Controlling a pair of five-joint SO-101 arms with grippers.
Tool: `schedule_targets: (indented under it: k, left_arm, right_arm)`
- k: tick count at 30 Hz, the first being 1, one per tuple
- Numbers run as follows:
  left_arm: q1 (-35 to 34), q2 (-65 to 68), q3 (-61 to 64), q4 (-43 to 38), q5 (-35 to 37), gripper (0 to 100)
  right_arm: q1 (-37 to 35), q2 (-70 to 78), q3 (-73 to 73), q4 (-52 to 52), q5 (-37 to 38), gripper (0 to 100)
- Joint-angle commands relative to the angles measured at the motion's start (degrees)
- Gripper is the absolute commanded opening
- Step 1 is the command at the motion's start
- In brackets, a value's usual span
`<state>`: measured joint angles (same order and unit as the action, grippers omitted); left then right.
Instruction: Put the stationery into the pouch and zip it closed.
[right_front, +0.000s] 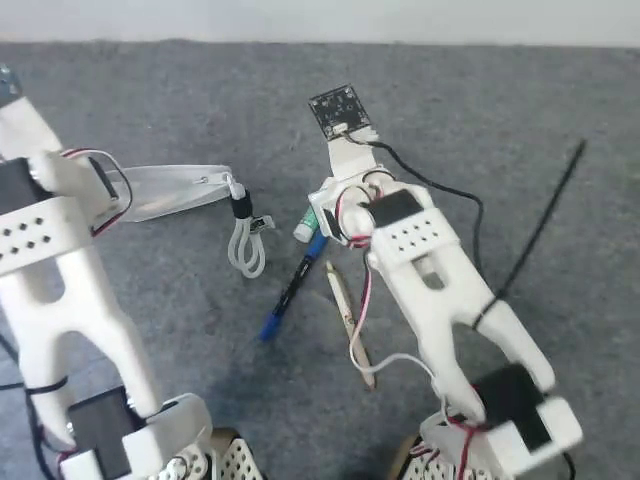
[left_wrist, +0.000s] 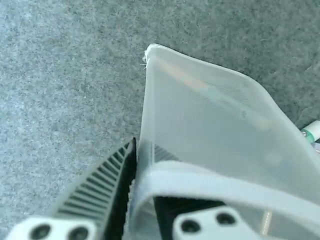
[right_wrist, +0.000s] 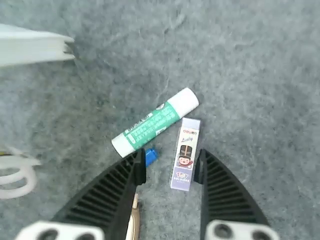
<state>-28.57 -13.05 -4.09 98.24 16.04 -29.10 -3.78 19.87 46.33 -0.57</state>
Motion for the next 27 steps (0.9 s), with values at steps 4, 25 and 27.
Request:
schedule_targets:
  k: [4, 25, 27]
  left_arm:
    - [-0.53, -0.44, -0.04, 0.44, 0.79, 1]
    - [-0.53, -0.44, 0.48, 0.44, 0.79, 1]
    - [-0.53, -0.44, 0.48, 0.44, 0.79, 1]
  right_arm:
    - [1.54, 5.76, -7.3, 0.66, -0.26, 15.1]
    - [4.09, 31.25, -29.45, 9.19, 1.85, 15.1]
    - [4.0, 32.31, -30.07, 9.19, 1.85, 15.0]
